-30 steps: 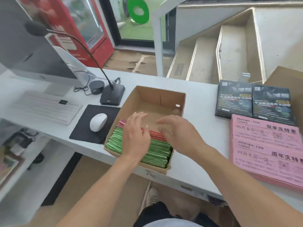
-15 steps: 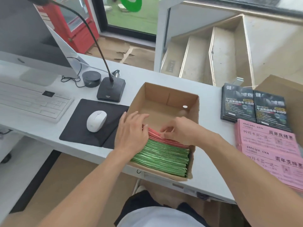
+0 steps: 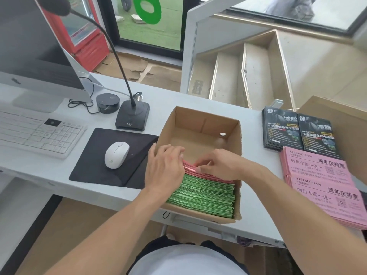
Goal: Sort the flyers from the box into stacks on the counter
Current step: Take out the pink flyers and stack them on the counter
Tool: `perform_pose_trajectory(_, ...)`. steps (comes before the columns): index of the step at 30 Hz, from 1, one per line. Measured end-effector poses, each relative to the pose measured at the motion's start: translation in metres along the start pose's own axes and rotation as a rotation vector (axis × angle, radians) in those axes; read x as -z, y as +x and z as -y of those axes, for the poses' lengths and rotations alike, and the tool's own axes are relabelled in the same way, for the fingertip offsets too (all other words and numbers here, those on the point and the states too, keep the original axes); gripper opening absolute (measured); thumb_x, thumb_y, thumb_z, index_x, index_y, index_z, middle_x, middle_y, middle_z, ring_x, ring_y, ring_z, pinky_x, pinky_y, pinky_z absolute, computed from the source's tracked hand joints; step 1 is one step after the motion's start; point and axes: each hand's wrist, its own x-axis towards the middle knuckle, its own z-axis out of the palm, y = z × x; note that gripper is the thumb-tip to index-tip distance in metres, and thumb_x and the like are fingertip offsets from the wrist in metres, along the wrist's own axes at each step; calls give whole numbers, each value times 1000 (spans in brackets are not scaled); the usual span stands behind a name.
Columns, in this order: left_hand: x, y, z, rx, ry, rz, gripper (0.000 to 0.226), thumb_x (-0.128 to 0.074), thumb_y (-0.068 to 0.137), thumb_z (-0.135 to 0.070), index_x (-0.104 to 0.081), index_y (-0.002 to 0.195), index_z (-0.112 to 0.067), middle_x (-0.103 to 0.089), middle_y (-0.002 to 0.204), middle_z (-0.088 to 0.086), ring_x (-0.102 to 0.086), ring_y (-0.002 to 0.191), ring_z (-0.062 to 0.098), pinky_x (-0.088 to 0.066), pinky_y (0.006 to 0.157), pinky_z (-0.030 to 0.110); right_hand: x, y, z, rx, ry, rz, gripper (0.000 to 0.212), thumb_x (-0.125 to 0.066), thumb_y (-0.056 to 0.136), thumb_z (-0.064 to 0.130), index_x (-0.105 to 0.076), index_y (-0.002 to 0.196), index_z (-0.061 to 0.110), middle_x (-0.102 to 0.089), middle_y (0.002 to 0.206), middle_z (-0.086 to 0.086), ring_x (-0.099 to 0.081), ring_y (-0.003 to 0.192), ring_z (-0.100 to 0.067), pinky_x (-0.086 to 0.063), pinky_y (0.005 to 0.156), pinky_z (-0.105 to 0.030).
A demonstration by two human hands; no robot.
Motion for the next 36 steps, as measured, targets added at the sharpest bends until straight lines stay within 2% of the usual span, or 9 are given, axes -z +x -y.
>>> perform_pose_trajectory(6, 1, -1, 1, -17, -49, 1, 31, -39, 104, -29, -65, 122, -30, -68, 120, -12, -46, 134, 9, -11, 125, 44, -1, -1, 8, 31, -172, -58, 30, -48, 106, 32, -68, 128, 30, -75, 114, 6, -68, 102, -17, -45, 82, -25)
perform_pose_trajectory(9, 1, -2, 2, -30, -44, 6, 31, -41, 103, -29, -65, 122, -30, -67, 121, -14, -45, 134, 8, -9, 125, 44, 0, 4, 7, 42, -228, -111, 33, -42, 104, 21, -71, 120, 23, -76, 108, 1, -68, 97, -26, -53, 86, -37)
perform_pose_trajectory(15, 1, -1, 1, -30, -24, -11, 26, -47, 102, -38, -64, 121, -30, -65, 125, -13, -45, 136, 10, -11, 125, 45, -1, 2, 8, -16, -294, -84, 19, -56, 91, 25, -66, 104, 34, -73, 88, 4, -65, 80, -24, -56, 73, -40)
perform_pose_trajectory(20, 2, 1, 1, -15, -20, 14, 43, -46, 102, -43, -52, 141, -26, -44, 155, -8, -20, 153, 15, -7, 127, 43, -12, 5, -5, -93, -217, -163, 16, -59, 87, 27, -53, 74, 35, -67, 75, 6, -63, 73, -24, -55, 66, -40)
perform_pose_trajectory(23, 5, -1, 0, -9, -80, -62, 63, -52, 99, -43, -31, 155, -21, -23, 166, -1, -1, 156, 16, -4, 127, 45, -16, -2, -5, -114, -218, -354, 11, -52, 90, 23, -59, 83, 28, -68, 77, 5, -65, 76, -28, -51, 64, -37)
perform_pose_trajectory(25, 13, -3, -4, -67, -210, -195, 75, -64, 95, -36, -27, 157, -20, -18, 167, 1, -1, 157, 18, -8, 127, 49, -10, -13, -2, -145, -100, -537, 18, -52, 94, 28, -68, 99, 35, -70, 80, 10, -64, 75, -23, -50, 65, -35)
perform_pose_trajectory(28, 22, -8, -19, -285, -352, -323, 92, -78, 85, -30, -26, 157, -7, -14, 168, 10, -10, 156, 27, -19, 123, 55, 10, -40, 5, -165, 341, -686, 19, -60, 93, 27, -69, 84, 41, -67, 71, 10, -59, 67, -15, -43, 58, -31)
perform_pose_trajectory(33, 9, -21, -90, -550, -261, -61, 123, -82, 71, -58, -12, 161, -11, -8, 169, 10, -4, 157, 26, -16, 126, 50, 24, -93, 9, -231, 941, -688, 13, -67, 92, 13, -78, 94, 18, -77, 91, -9, -68, 74, -18, -51, 69, -34)
perform_pose_trajectory(36, -8, -30, -128, -573, -354, -38, 98, -79, 75, -19, -28, 157, -8, -33, 159, 10, -30, 148, 27, -38, 115, 48, 21, -121, -3, -266, 1091, -727, 12, -68, 93, 13, -79, 95, 17, -79, 92, -8, -72, 79, -20, -59, 74, -37)
